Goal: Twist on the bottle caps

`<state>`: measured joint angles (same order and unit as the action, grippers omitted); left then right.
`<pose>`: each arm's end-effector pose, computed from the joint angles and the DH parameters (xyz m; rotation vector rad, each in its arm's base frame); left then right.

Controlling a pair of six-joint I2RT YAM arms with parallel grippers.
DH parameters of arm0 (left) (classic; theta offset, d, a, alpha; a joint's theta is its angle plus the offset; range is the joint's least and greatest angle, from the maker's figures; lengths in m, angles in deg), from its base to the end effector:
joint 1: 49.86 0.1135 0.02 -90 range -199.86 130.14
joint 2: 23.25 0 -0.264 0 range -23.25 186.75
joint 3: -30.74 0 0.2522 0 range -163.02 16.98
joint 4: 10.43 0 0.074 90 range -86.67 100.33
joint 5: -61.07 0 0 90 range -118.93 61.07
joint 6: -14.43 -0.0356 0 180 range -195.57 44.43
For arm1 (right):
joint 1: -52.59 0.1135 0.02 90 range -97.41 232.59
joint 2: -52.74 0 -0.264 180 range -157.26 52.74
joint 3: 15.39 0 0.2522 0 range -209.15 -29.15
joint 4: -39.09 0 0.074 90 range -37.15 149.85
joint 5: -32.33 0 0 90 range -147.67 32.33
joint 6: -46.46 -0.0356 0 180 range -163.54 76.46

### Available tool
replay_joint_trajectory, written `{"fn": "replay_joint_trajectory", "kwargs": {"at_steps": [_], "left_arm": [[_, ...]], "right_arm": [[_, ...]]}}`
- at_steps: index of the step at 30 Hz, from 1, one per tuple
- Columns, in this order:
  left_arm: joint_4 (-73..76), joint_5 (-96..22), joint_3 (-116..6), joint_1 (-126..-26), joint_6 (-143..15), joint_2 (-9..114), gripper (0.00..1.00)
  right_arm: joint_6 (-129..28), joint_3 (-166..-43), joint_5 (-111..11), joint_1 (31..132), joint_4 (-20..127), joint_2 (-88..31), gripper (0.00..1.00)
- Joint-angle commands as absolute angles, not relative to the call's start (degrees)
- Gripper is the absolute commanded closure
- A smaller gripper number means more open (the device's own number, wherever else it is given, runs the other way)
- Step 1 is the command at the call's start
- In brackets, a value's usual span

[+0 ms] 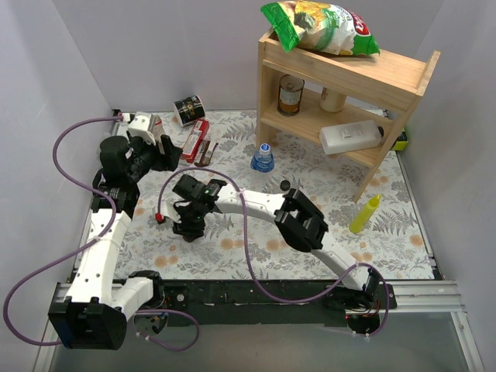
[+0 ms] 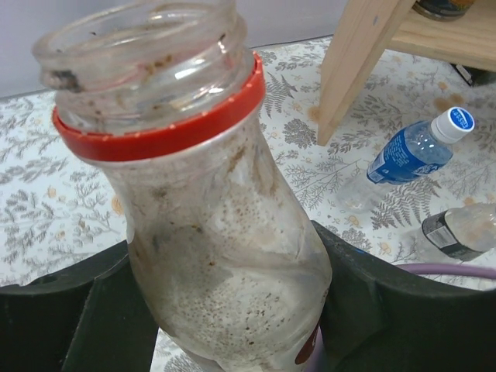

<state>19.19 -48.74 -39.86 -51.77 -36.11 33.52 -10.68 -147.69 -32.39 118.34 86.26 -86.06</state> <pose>0.2231 -0.0195 0.3654 -0.3727 1.8735 -0.8154 0.2047 0.4914 0.1733 -2.0532 1.5186 0.7844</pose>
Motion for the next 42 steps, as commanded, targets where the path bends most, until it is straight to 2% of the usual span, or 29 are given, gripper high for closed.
{"fn": "replay_joint_trajectory", "kwargs": {"at_steps": [1, 4, 8, 14, 19, 27, 36, 42], "left_arm": [[13.4, -56.1, -43.3, -52.2, -45.3, 40.1, 1.00], [14.0, -62.8, -51.0, -52.2, -48.1, 47.7, 1.00], [15.2, -74.3, -52.2, -52.6, -53.9, 51.5, 1.00], [27.1, -79.9, -41.8, -56.4, -70.1, 46.1, 1.00], [32.9, -79.3, -30.8, -63.2, -79.4, 36.9, 1.00], [34.1, -82.5, -22.7, -67.0, -80.8, 23.7, 1.00], [35.2, -82.0, -22.0, -70.7, -81.5, 22.3, 1.00], [34.0, -82.0, -23.6, -71.4, -78.3, 22.4, 1.00]], "right_arm": [[-7.1, -142.5, -27.5, 114.9, 95.0, -67.4, 0.64], [-4.6, -139.0, -26.1, 111.0, 102.8, -57.1, 0.64], [-3.7, -138.7, -23.8, 103.2, 108.8, -47.0, 0.64], [-7.5, -136.4, -20.7, 96.8, 107.1, -36.7, 0.64], [-6.4, -128.8, -17.1, 96.8, 103.9, -30.1, 0.62], [-6.3, -129.4, -19.3, 100.3, 102.7, -32.9, 0.61], [-9.8, -139.5, -16.5, 104.9, 99.8, -41.9, 0.61], [-9.5, -140.4, -15.0, 105.8, 99.9, -43.6, 0.61]]}}
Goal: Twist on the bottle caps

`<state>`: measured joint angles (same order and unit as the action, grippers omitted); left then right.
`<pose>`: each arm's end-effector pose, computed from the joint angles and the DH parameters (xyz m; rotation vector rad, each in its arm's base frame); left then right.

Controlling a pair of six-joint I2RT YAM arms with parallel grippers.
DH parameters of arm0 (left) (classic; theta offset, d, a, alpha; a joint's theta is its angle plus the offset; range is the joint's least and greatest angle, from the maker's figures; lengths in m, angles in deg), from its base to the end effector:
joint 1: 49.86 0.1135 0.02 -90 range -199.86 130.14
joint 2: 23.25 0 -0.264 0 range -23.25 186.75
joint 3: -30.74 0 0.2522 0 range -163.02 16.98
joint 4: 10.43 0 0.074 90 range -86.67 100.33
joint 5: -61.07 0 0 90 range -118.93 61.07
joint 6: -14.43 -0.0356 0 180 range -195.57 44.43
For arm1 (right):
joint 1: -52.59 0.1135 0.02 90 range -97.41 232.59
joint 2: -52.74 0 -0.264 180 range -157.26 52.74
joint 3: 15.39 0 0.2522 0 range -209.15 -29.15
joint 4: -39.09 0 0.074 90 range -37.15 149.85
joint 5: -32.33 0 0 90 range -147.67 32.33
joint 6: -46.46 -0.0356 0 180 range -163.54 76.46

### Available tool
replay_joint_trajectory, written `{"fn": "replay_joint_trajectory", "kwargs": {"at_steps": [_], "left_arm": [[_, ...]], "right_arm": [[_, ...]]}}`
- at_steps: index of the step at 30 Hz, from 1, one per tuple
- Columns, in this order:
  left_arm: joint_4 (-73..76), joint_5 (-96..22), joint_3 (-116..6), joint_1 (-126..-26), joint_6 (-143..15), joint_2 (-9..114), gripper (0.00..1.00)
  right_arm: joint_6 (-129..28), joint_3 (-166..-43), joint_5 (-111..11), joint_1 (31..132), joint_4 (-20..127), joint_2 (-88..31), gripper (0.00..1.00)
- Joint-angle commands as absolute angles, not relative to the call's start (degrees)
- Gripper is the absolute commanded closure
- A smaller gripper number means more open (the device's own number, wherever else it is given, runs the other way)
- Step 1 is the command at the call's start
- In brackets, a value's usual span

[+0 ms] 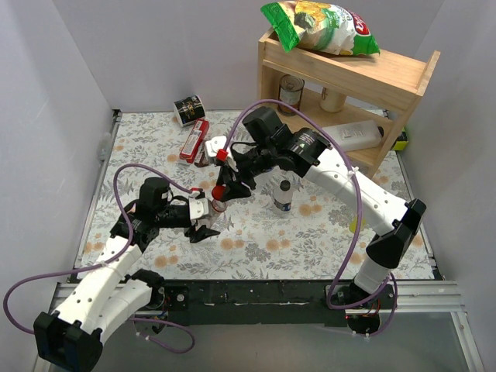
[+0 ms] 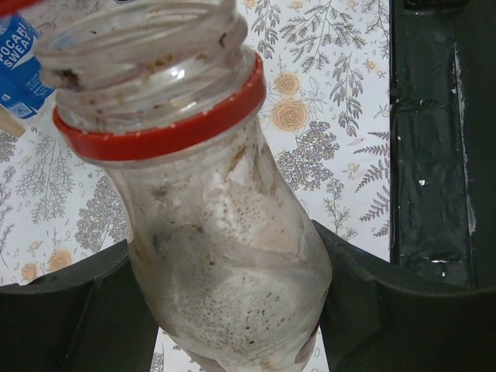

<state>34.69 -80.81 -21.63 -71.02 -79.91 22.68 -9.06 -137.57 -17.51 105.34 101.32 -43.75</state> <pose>0.1409 -0.0846 0.2715 0.9522 1.9608 -1.1705 0.1987 0.2992 0.4249 -1.7728 1.2858 0.9496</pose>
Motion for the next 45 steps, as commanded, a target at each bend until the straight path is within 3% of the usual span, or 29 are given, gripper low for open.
{"fn": "replay_joint_trajectory", "kwargs": {"at_steps": [1, 21, 29, 45], "left_arm": [[33.7, -82.0, -23.7, -71.4, -78.1, 22.3, 1.00], [25.7, -80.5, -22.9, -71.5, -70.8, 20.8, 1.00], [26.4, -80.4, -24.4, -71.4, -73.8, 22.1, 1.00], [23.7, -79.6, -24.9, -71.5, -72.8, 22.1, 1.00]], "right_arm": [[-9.2, -140.3, -14.8, 105.9, 100.3, -43.6, 0.61], [-8.7, -137.6, -14.0, 105.9, 102.0, -44.2, 0.60], [-5.7, -140.8, -12.0, 105.9, 109.8, -46.9, 0.60], [-9.4, -137.2, -13.8, 105.4, 105.1, -44.6, 0.64]]}}
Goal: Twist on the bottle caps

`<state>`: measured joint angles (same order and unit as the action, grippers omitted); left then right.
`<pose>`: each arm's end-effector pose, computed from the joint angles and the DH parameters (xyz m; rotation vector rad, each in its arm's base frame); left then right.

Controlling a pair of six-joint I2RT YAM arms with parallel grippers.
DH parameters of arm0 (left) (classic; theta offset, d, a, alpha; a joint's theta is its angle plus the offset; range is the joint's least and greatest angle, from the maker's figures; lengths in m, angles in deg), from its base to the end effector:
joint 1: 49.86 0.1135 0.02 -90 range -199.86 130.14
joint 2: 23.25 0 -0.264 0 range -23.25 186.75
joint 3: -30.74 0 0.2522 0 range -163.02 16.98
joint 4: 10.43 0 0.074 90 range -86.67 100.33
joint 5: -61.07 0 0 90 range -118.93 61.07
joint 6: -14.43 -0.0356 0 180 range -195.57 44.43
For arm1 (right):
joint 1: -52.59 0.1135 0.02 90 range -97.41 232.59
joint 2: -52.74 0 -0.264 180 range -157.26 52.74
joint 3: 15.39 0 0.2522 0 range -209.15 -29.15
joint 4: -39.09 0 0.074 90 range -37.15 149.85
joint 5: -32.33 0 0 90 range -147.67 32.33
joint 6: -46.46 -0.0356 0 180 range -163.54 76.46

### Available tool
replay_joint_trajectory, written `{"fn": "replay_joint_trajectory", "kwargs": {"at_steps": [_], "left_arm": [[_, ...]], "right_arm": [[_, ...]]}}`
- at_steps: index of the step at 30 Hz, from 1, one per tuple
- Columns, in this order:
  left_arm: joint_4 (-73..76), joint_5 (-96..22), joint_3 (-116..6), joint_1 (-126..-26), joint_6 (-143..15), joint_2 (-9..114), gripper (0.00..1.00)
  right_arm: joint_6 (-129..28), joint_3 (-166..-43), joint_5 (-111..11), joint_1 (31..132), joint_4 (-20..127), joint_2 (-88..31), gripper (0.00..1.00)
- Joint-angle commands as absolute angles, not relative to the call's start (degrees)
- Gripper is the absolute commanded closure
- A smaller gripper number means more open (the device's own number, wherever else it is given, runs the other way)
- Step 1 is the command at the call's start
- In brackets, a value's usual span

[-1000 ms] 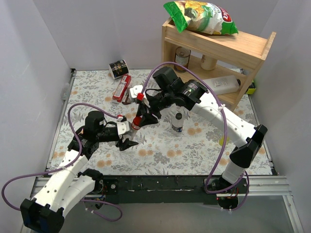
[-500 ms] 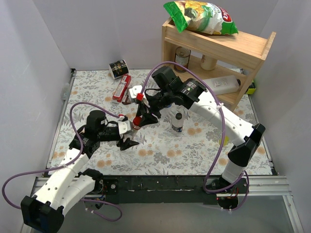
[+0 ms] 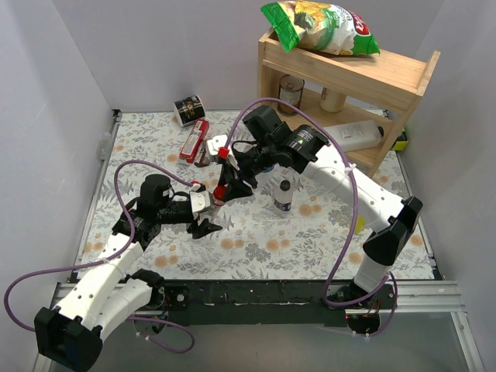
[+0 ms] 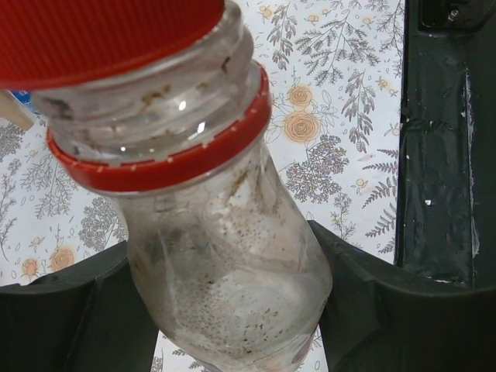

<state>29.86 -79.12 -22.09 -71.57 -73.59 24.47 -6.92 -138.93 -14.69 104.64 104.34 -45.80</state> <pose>0.1503 -0.0893 0.2755 0.8631 1.9834 -1.1872 0.2048 0.3021 0.4165 -1.8195 1.2893 0.9924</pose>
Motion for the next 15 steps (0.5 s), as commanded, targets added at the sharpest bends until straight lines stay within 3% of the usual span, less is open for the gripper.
{"fn": "replay_joint_trajectory", "kwargs": {"at_steps": [1, 5, 15], "left_arm": [[23.8, -79.6, -24.9, -71.5, -72.6, 21.9, 1.00], [23.4, -79.9, -25.3, -71.4, -71.4, 21.7, 1.00], [25.7, -79.8, -25.3, -71.5, -78.6, 21.1, 1.00]], "right_arm": [[-10.1, -136.9, -14.4, 105.4, 104.5, -44.6, 0.64], [-11.7, -135.4, -12.9, 105.1, 101.9, -43.7, 0.64], [1.5, -134.0, -12.0, 105.5, 101.5, -42.4, 0.60]]}}
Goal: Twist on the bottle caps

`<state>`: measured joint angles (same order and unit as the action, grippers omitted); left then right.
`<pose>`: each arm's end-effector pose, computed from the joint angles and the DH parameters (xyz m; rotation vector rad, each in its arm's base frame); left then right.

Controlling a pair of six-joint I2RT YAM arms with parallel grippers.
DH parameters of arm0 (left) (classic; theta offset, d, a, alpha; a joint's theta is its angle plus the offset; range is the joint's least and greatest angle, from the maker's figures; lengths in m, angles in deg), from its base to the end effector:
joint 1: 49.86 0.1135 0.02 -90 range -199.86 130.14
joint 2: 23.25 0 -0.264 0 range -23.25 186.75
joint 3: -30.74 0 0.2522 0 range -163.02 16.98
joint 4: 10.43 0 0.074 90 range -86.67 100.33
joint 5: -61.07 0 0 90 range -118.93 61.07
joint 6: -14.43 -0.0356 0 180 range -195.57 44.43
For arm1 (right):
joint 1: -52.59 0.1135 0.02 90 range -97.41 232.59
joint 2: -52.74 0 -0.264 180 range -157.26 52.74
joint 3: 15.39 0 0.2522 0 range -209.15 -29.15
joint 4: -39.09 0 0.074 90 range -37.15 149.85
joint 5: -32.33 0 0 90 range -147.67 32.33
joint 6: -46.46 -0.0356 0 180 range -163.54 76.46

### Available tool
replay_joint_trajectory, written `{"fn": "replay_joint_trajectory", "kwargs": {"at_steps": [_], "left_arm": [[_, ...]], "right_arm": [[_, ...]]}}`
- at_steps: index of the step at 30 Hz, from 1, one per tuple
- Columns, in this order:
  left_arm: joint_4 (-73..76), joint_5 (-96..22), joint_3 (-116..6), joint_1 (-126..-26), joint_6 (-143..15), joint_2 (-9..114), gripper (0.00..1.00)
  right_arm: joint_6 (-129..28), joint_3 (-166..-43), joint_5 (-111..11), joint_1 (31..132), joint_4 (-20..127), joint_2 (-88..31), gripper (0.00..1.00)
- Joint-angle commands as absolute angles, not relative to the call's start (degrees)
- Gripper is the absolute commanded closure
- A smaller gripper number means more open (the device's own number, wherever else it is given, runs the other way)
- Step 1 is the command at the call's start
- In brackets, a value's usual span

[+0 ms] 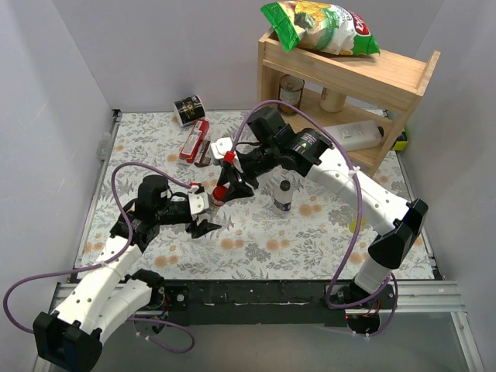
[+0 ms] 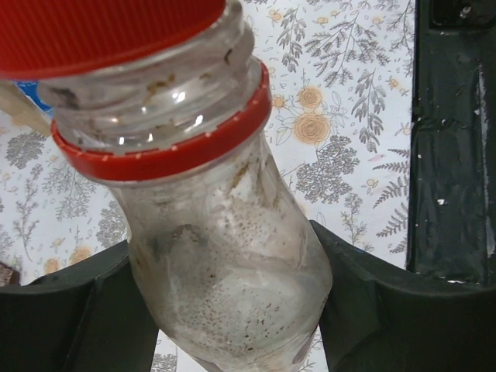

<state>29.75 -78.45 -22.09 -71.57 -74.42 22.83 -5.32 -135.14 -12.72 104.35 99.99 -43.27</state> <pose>0.1464 -0.0874 0.2798 0.8760 1.9476 -1.1580 0.2016 0.2964 0.4177 -1.8115 1.1942 0.9976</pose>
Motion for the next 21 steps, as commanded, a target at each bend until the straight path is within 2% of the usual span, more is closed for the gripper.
{"fn": "replay_joint_trajectory", "kwargs": {"at_steps": [1, 9, 15, 21], "left_arm": [[26.0, -80.0, -25.2, -71.5, -78.9, 21.3, 1.00], [27.9, -83.2, -28.1, -71.5, -78.6, 24.5, 1.00], [25.0, -81.0, -26.0, -71.4, -76.1, 22.6, 1.00], [23.2, -78.3, -22.7, -71.5, -77.8, 17.4, 1.00]], "right_arm": [[2.6, -134.0, -12.0, 105.8, 101.5, -42.4, 0.60], [12.8, -132.8, -11.9, 107.4, 103.1, -41.4, 0.61], [6.4, -130.0, -13.3, 107.3, 98.3, -40.2, 0.63], [-8.1, -129.8, -9.1, 103.3, 92.5, -40.5, 0.65]]}}
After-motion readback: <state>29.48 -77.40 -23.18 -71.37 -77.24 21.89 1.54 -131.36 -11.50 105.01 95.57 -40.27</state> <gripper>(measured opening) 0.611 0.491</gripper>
